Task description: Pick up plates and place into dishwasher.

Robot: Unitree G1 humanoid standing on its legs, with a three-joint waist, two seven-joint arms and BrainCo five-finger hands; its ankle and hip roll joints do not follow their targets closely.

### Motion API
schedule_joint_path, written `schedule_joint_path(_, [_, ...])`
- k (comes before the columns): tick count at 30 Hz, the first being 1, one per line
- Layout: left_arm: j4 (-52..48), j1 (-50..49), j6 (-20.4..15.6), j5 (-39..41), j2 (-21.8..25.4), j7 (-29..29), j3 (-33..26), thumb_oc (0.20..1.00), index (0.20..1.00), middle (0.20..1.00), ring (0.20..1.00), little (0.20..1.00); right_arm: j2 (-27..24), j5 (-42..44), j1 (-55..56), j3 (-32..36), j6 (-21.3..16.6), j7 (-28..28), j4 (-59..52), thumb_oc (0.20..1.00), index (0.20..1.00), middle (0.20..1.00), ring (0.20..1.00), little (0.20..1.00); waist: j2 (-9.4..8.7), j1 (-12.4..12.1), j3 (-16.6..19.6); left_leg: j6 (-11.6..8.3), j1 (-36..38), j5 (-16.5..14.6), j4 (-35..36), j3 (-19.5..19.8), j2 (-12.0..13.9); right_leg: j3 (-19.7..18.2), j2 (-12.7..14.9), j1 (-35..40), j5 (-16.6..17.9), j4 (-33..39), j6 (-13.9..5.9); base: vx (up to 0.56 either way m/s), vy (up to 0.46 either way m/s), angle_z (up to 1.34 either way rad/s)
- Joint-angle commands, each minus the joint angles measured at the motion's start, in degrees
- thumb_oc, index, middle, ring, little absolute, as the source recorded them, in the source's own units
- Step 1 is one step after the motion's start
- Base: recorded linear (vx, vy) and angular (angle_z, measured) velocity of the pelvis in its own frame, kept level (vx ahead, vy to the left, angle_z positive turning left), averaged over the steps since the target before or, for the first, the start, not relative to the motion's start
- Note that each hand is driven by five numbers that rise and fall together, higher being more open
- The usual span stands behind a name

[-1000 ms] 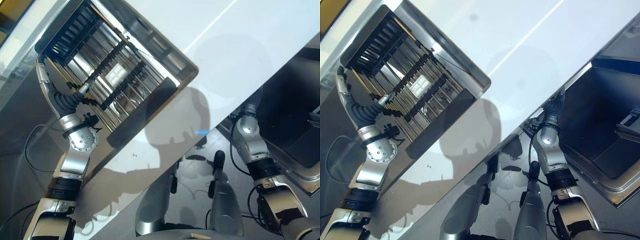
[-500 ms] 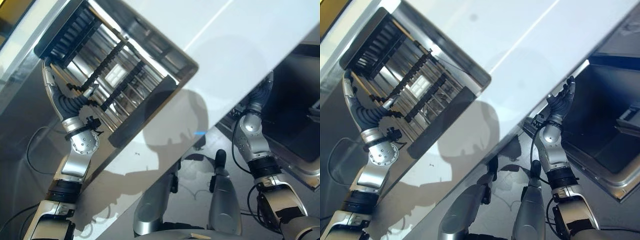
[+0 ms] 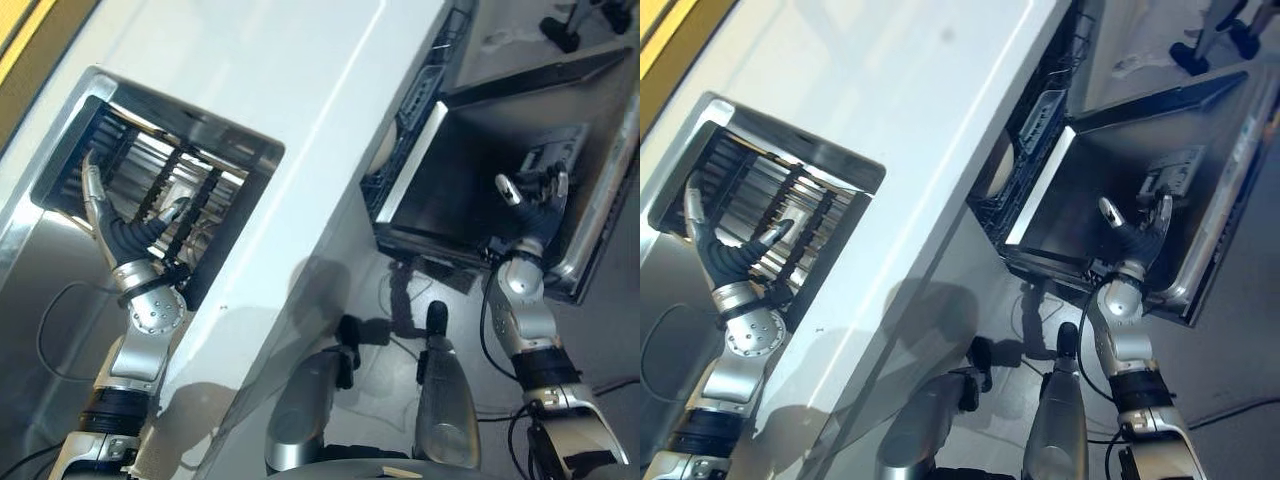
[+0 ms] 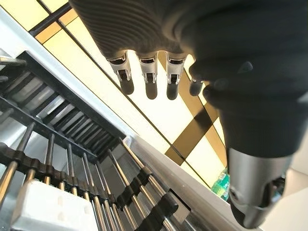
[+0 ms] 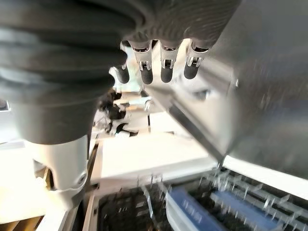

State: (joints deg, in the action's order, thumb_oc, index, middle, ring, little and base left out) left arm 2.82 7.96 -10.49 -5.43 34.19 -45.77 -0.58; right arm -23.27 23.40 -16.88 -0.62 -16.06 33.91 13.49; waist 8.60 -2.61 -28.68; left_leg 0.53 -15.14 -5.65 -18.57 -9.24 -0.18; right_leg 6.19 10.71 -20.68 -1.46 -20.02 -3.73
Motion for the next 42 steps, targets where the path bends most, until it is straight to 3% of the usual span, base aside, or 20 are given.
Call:
schedule_joint_path(1, [-2.7, 1.8, -2.5, -0.3, -1.5, 0.0, 0.7, 1.0, 1.0, 1.0, 1.0, 1.0, -2.2, -3.0, -1.8, 1.4, -5.7, -0.7, -7.8, 1.0, 1.0, 1.0, 1.0, 1.0, 0.46, 2.6, 1.9, -0.5, 0.8, 9.7, 10.1, 7.0, -0.1, -0.5, -0.8, 0.9, 0.3, -6.6, -0.94, -0.08, -0.189, -0.2])
schedule_joint_path(6, [-1.7, 3.7, -1.7, -1.2, -1.9, -0.4, 1.2, 1.0, 1.0, 1.0, 1.0, 1.0, -1.9, -2.8, -0.8, 2.8, -4.9, 1.1, -9.7, 1.0, 1.0, 1.0, 1.0, 1.0, -0.65, 4.5, 2.5, -1.11, 3.4, 9.3, 11.0, 5.8, 1.4, -0.6, -2.4, 3.2, -2.0, -4.0, -0.44, -0.02, -0.106, -0.16])
schedule_joint_path(14, [-1.8, 3.1, -0.5, -2.5, -3.8, 0.1, 1.4, 1.0, 1.0, 1.0, 1.0, 1.0, -2.4, 1.3, 4.8, 6.4, -1.5, 3.9, -8.8, 1.0, 1.0, 1.0, 1.0, 1.0, -0.7, 7.1, 2.7, -1.97, 0.8, 7.0, 3.2, 4.0, 2.3, -2.3, -1.7, 1.9, -3.8, -7.2, 1.02, -0.04, 0.003, -0.16])
schedule_joint_path(18, [-2.1, 3.7, 0.1, -2.4, -4.3, 0.3, 2.4, 1.0, 1.0, 1.0, 1.0, 1.0, -3.0, 4.9, 5.5, 6.8, -0.1, 3.9, -6.2, 1.0, 1.0, 1.0, 1.0, 1.0, 0.35, 8.1, 0.8, -2.1, -2.2, 5.9, -1.2, 3.1, 2.5, -3.7, -1.2, -0.6, -5.3, -11.2, 1.85, -0.07, 0.09, -0.37])
schedule_joint_path(22, [-2.9, 5.3, 1.4, -2.3, -4.3, -0.1, 3.8, 1.0, 1.0, 1.0, 1.0, 1.0, -2.7, 10.6, 4.5, 6.3, -1.9, 1.6, -2.8, 1.0, 1.0, 1.0, 1.0, 1.0, 1.8, 8.3, -1.1, -1.96, -6.1, 5.7, -3.2, 2.9, 2.2, -4.9, -0.8, -4.3, -6.1, -13.7, 2.02, -0.06, 0.083, -0.25])
schedule_joint_path(33, [-4.2, 9.0, 4.3, -2.4, -3.3, 1.3, 5.5, 1.0, 1.0, 1.0, 1.0, 1.0, -0.6, 15.9, -0.8, 4.0, -4.5, -0.4, 0.8, 1.0, 1.0, 1.0, 1.0, 1.0, 5.17, 5.7, -1.1, -0.74, -19.6, 5.8, -6.7, 2.2, 0.3, -6.8, -0.6, -18.7, -6.9, -20.7, 1.82, 0.0, 0.032, -0.02])
schedule_joint_path(39, [-4.2, 9.8, 5.3, -2.8, -3.3, 2.2, 7.1, 1.0, 1.0, 1.0, 1.0, 1.0, -0.8, 15.5, -6.6, 3.9, -5.3, 4.6, 1.8, 1.0, 1.0, 1.0, 1.0, 1.0, 7.14, 4.8, -1.1, -0.41, -25.9, 3.7, -11.3, 2.4, -0.6, -8.5, 0.6, -26.1, -8.3, -26.1, 1.74, 0.05, 0.007, 0.05])
schedule_joint_path(42, [-4.0, 9.2, 4.9, -3.1, -3.9, 2.0, 7.8, 1.0, 1.0, 1.0, 1.0, 1.0, -0.7, 16.6, -9.4, 5.4, -7.6, 10.7, 2.3, 1.0, 1.0, 1.0, 1.0, 1.0, 8.33, 4.5, -1.1, -0.24, -28.3, 3.0, -13.3, 2.3, -1.2, -9.3, 1.2, -29.0, -8.6, -28.0, 1.67, 0.04, 0.053, 0.06])
